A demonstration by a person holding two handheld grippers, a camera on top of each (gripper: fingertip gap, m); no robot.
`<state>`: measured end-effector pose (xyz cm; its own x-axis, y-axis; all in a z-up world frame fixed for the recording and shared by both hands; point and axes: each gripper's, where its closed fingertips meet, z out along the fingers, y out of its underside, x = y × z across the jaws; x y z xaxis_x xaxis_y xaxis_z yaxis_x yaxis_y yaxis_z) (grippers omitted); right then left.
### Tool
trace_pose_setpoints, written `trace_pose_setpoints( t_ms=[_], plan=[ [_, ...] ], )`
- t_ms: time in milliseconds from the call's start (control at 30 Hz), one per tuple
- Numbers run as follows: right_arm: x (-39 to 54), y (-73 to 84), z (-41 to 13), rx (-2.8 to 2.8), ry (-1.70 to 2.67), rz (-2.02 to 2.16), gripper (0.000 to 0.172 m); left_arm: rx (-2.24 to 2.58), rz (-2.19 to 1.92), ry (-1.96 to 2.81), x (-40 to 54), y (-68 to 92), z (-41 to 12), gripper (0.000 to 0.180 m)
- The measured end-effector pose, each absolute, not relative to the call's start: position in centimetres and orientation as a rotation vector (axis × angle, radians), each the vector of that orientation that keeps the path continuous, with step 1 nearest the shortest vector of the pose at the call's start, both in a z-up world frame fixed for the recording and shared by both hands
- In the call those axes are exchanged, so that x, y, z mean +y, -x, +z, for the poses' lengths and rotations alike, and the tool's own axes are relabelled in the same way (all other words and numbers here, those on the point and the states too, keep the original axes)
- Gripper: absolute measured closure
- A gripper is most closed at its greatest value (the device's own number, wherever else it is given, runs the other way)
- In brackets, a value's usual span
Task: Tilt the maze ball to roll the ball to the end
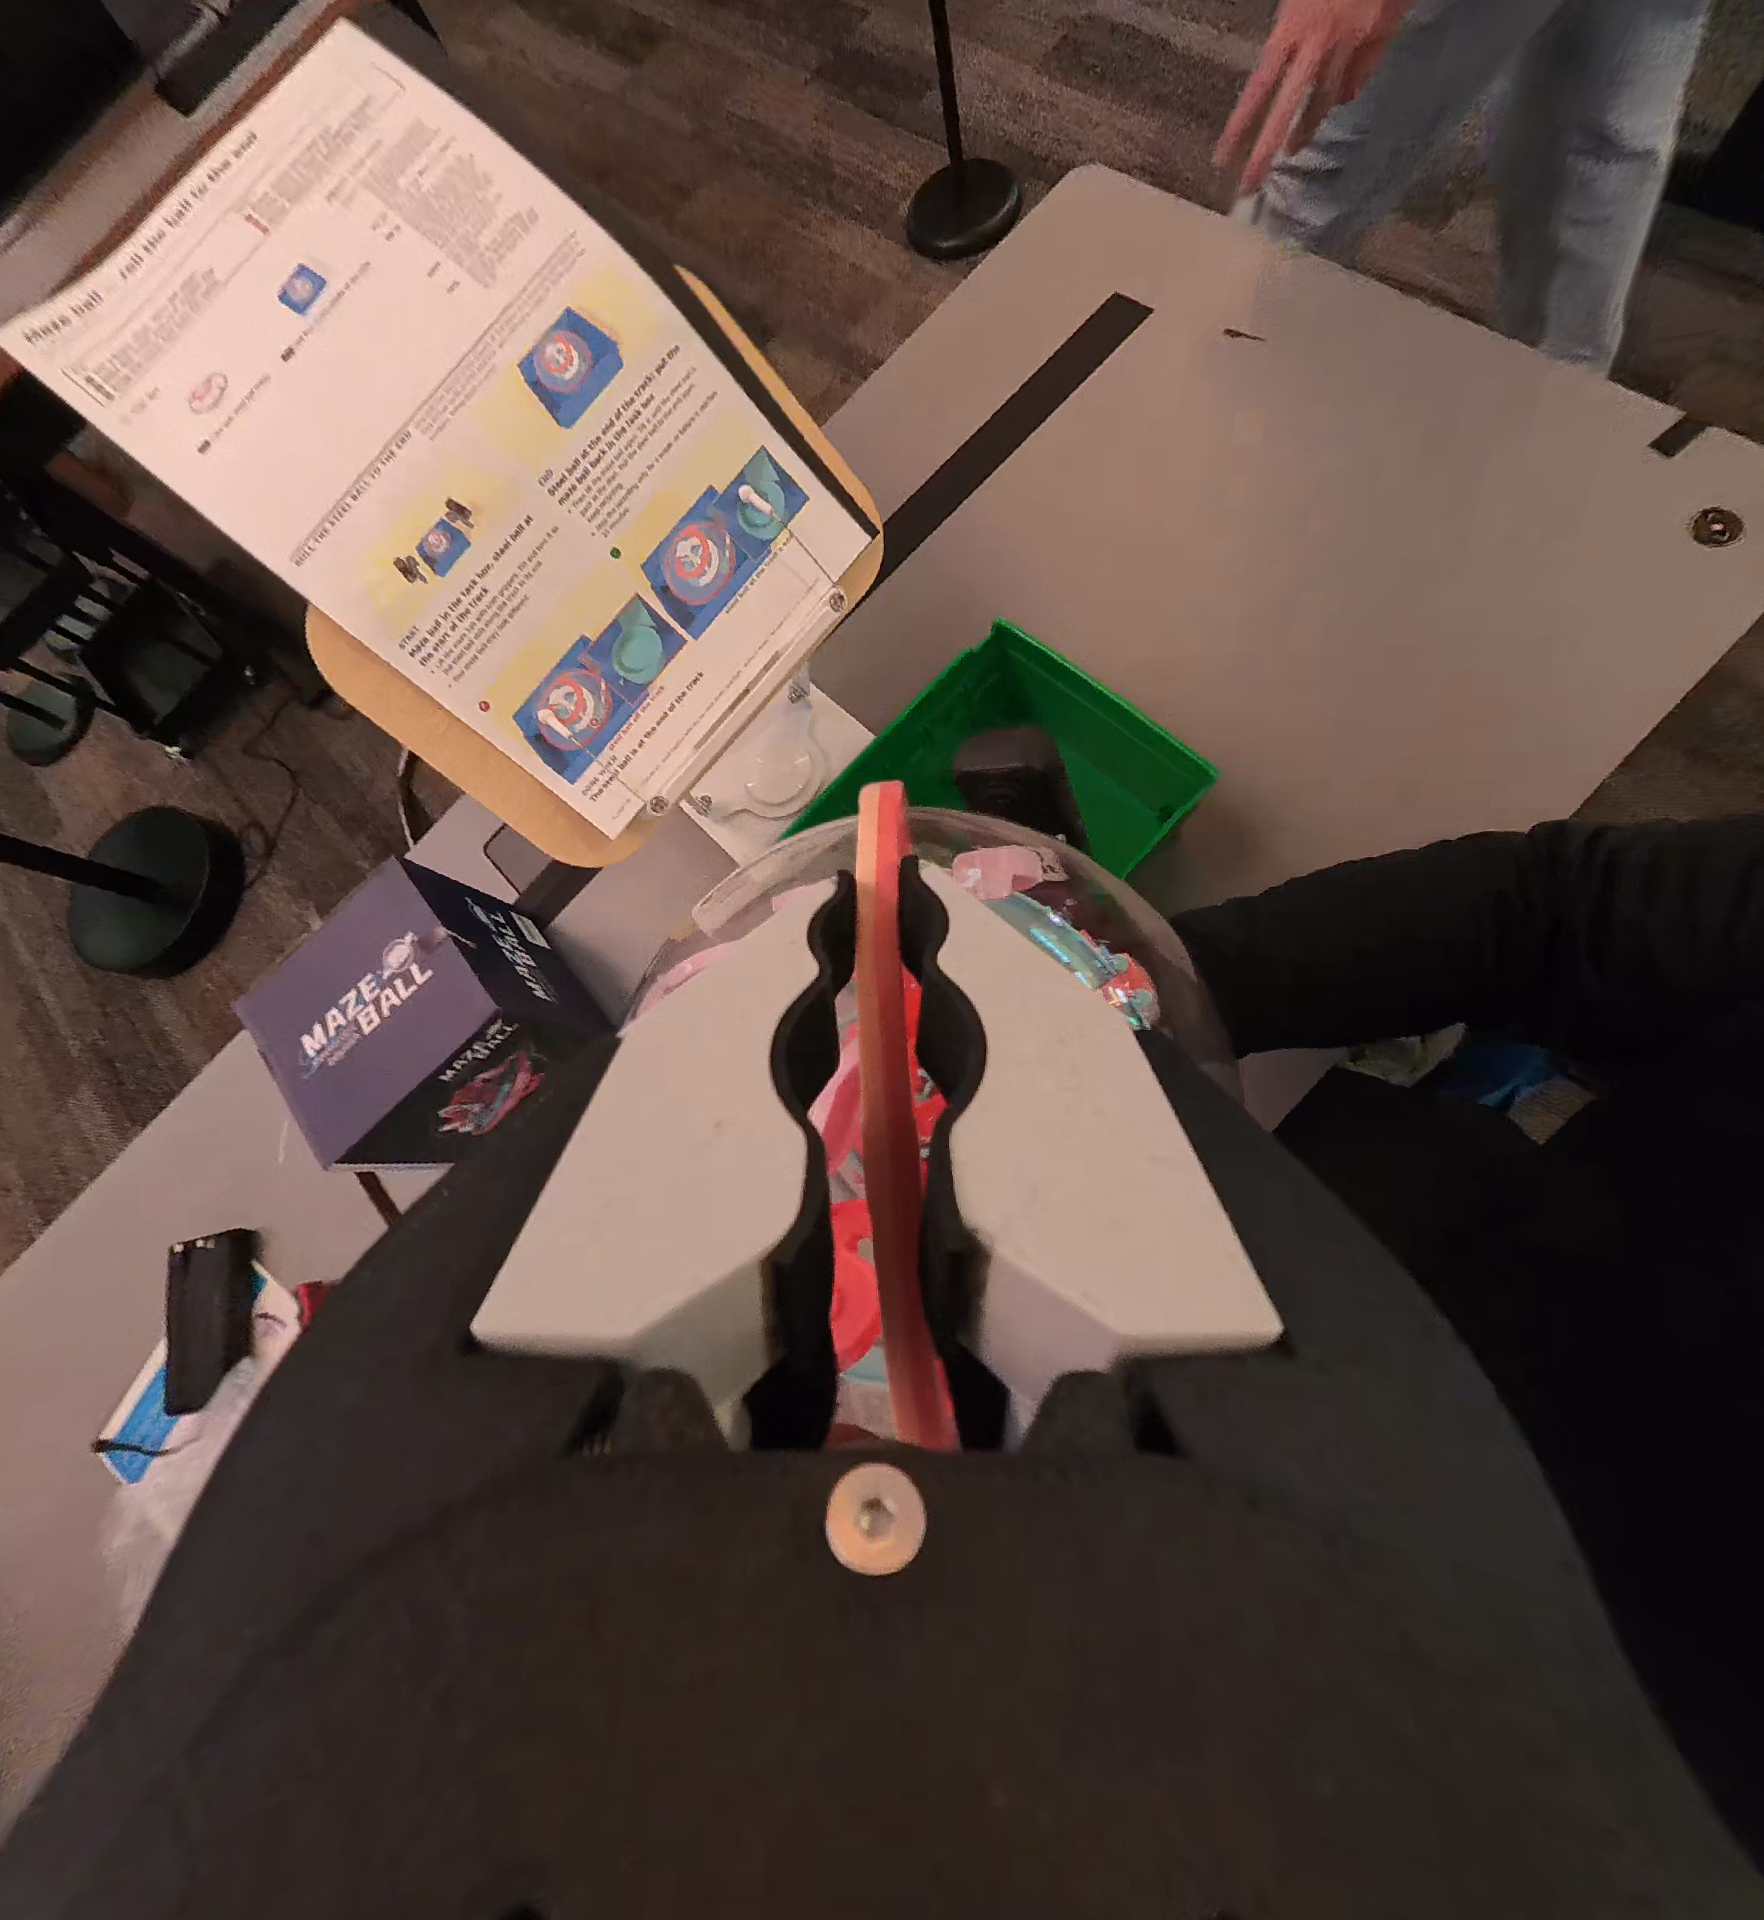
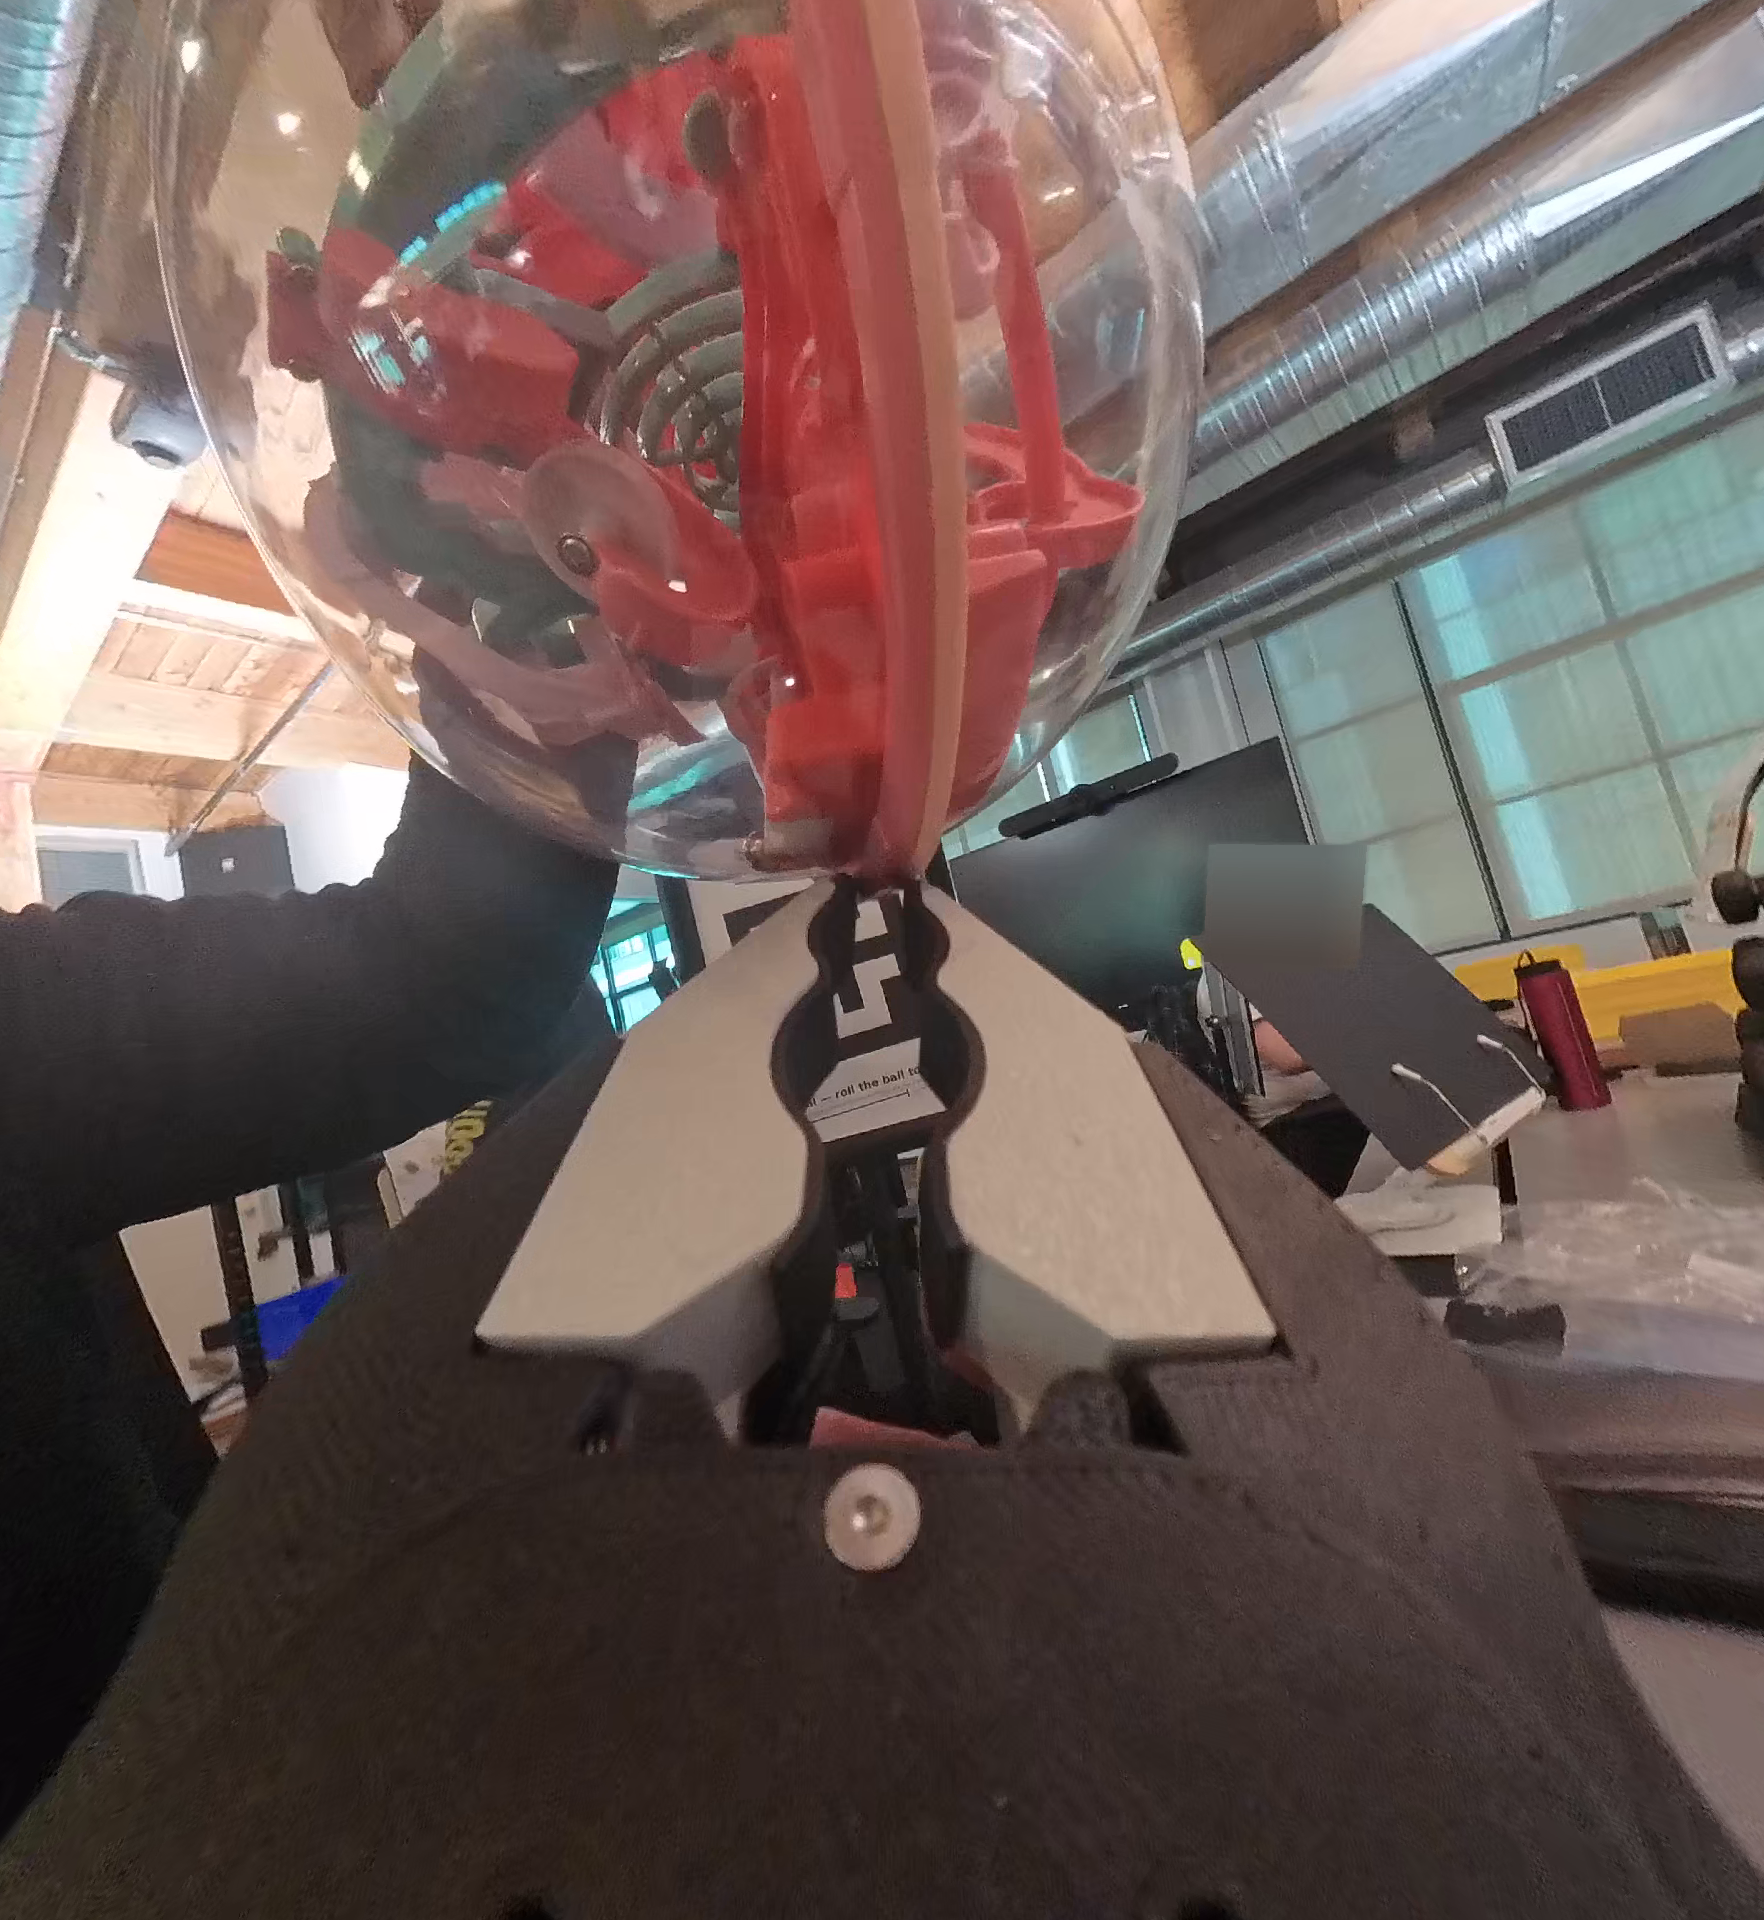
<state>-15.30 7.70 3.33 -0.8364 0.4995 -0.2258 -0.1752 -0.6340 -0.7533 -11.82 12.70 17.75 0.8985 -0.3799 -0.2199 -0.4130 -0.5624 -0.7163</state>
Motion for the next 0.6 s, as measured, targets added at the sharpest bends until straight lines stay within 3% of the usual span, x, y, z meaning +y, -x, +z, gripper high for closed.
trace_pose_setpoints(
  t_ms=[600],
  plan=[
    [7.1,15.3,-6.2,-1.078,0.873,2.502,0.165,0.256,-0.382,2.126,11.2,19.4,8.2,0.174]
  ],
)
